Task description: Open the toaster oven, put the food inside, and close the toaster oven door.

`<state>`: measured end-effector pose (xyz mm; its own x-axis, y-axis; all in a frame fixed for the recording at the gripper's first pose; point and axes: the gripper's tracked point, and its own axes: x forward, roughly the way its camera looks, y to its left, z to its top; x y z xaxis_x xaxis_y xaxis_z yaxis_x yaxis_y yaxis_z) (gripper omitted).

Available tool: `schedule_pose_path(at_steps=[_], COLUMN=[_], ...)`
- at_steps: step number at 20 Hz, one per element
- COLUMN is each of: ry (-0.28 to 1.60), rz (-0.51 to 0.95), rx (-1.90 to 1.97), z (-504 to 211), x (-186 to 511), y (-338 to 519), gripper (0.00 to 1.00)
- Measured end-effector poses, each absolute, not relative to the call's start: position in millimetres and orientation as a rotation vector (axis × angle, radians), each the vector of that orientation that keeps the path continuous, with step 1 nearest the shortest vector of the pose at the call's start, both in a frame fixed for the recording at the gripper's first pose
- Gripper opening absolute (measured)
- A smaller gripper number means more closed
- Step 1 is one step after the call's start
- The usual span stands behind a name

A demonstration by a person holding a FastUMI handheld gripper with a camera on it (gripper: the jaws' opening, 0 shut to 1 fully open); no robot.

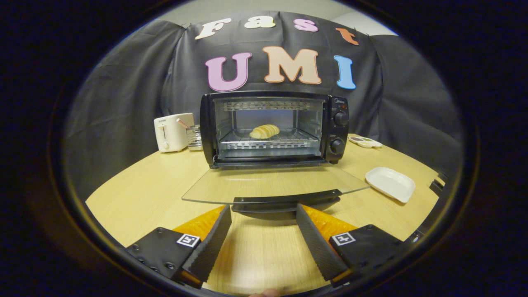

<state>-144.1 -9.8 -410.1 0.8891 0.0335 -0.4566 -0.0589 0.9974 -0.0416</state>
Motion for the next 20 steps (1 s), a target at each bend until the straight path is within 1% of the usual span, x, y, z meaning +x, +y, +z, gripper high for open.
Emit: schedule_pose_path(at_steps=[3, 10, 20], ry=[0.467, 0.378, 0.226], rz=[0.043, 0.029, 0.040], rx=[-0.082, -0.068, -0.005], z=[-404, -368, -305], x=[-142, -127, -81], y=[-11, -13, -7], gripper=[1.00, 1.00, 1.00])
